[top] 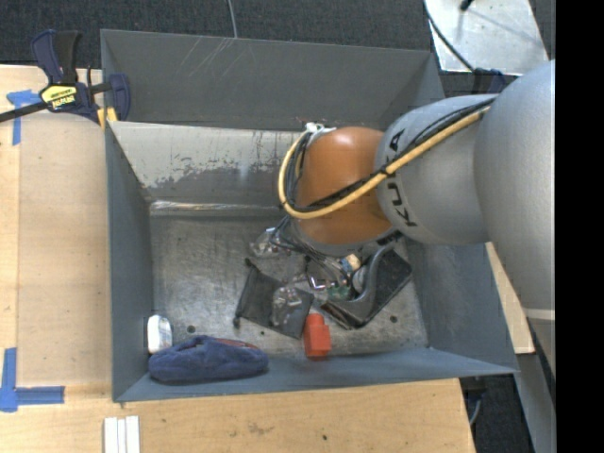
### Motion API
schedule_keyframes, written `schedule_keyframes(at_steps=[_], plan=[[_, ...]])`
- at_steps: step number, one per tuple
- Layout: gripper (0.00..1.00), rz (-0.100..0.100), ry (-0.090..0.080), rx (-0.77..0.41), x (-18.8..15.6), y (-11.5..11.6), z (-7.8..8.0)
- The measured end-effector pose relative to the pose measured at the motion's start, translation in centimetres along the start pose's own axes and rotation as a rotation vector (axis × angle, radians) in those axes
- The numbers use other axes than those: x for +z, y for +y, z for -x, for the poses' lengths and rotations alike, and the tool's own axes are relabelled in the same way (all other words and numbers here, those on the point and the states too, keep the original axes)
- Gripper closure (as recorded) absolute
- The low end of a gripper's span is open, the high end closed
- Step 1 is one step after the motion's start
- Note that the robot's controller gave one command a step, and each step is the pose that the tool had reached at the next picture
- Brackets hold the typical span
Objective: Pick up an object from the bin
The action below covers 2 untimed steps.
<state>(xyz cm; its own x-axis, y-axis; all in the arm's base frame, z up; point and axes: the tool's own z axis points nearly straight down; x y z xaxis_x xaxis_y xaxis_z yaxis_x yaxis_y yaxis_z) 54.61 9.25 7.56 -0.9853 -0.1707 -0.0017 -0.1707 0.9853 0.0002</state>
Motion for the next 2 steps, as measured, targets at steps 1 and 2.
schedule_keyframes(at_steps=[1, 2], plan=[[1.00, 0.001, -0.012, 0.001, -0.5, 0.0, 0.3], [1.00, -0.001, -0.009, -0.228, -15.3, -0.1, -0.2]])
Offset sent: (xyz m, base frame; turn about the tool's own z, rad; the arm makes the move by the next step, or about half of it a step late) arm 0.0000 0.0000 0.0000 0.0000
